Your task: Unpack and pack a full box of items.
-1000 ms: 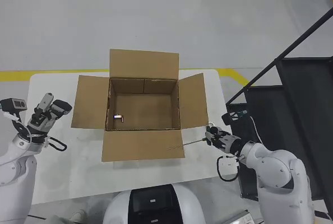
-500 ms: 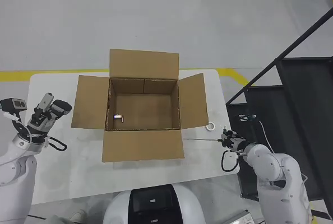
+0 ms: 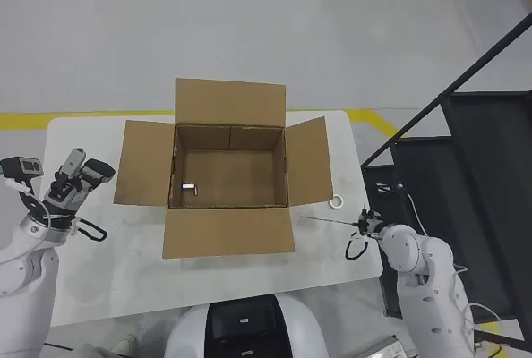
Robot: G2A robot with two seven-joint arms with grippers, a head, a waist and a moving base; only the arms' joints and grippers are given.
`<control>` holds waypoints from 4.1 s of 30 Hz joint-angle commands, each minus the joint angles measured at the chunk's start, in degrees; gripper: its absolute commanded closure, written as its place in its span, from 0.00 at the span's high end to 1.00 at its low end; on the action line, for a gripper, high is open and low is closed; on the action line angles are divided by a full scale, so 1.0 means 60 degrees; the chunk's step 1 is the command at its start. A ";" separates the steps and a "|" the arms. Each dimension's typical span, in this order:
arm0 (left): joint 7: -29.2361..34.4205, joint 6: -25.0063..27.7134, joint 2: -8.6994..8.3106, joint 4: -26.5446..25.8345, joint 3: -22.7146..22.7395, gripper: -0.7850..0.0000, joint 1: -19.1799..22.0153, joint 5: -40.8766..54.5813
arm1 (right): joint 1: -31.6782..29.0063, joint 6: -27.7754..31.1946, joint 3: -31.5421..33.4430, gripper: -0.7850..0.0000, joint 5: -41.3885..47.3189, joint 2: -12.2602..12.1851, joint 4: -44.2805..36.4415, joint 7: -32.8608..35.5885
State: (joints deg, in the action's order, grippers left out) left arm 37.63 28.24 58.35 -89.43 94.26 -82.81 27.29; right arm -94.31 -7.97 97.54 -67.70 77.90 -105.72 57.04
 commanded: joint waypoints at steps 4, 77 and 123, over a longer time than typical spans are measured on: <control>0.0000 0.0000 0.0000 0.0000 0.0000 1.00 0.0000 0.0000 | 0.0593 -0.0375 -0.0520 0.00 -0.0598 0.0003 0.1111 -0.0098; 0.0000 0.0000 0.0000 0.0000 0.0000 1.00 0.0000 0.0000 | 0.6859 0.0245 -0.7455 1.00 0.0213 0.0949 0.4407 -0.0875; 0.0000 0.0000 0.0000 0.0000 0.0000 1.00 0.0000 0.0000 | 0.7196 0.0349 -0.7549 1.00 0.0639 0.1050 0.4874 -0.0403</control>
State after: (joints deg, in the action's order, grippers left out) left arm 37.63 28.24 58.35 -89.43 94.26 -82.81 27.29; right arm -51.13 -5.88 52.25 -63.87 84.20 -76.48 54.62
